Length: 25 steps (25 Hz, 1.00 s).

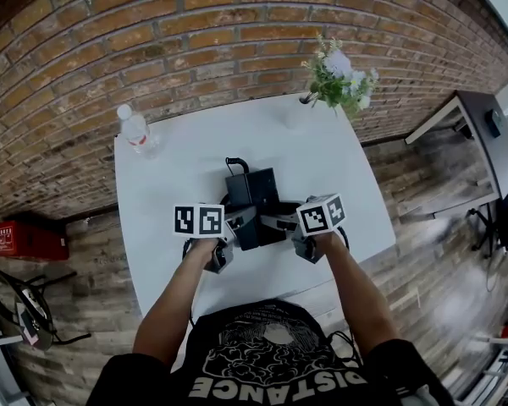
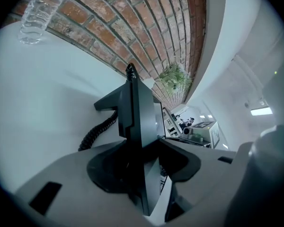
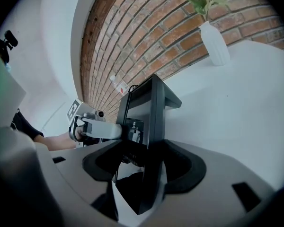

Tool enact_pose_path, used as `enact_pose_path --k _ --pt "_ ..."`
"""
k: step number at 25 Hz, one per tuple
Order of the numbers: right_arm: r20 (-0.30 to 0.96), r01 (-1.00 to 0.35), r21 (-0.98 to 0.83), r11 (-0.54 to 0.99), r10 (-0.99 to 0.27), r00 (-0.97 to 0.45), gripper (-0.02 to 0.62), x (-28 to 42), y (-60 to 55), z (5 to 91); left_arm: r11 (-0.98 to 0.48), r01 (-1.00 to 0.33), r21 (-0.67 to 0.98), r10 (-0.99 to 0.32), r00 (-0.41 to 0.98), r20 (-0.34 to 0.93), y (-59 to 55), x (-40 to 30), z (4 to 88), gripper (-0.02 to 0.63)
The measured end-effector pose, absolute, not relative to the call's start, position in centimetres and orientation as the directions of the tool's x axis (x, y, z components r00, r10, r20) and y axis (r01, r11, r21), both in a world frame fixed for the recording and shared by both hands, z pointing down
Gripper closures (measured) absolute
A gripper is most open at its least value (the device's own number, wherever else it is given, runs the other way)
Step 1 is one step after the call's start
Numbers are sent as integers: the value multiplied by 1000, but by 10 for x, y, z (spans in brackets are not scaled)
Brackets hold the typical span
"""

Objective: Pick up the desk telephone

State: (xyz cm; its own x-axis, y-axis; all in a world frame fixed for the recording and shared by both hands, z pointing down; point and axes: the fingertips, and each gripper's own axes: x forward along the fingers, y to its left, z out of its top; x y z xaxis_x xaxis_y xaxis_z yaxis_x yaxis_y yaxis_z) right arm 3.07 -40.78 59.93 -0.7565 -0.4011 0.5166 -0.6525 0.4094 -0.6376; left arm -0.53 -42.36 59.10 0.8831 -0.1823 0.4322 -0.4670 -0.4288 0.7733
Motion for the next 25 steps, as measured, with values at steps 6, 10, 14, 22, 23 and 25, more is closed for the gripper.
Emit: enact_pose_path --k 6,10,14,22,23,25 --pt "506 -655 -656 376 -425 -751 336 28 -405 599 -443 -477 759 -227 879 419 -425 -6 587 408" --pt "485 -657 -647 386 -457 -746 337 31 -406 590 -470 -480 740 -247 877 412 -426 -4 577 408" --pt "475 -672 -616 412 -485 -734 339 31 -412 574 -467 -470 749 -269 882 386 -430 -6 562 408" --pt "409 -672 -555 491 -543 -734 339 33 -424 521 -528 -466 710 -341 882 326 -440 -4 509 408" --pt "400 -670 -547 502 -547 -736 339 33 -424 514 -538 -469 701 -351 880 320 -440 -4 502 408" --pt "382 -667 -529 525 -554 -740 339 34 -424 500 -558 -480 677 -374 874 310 -440 -3 488 408"
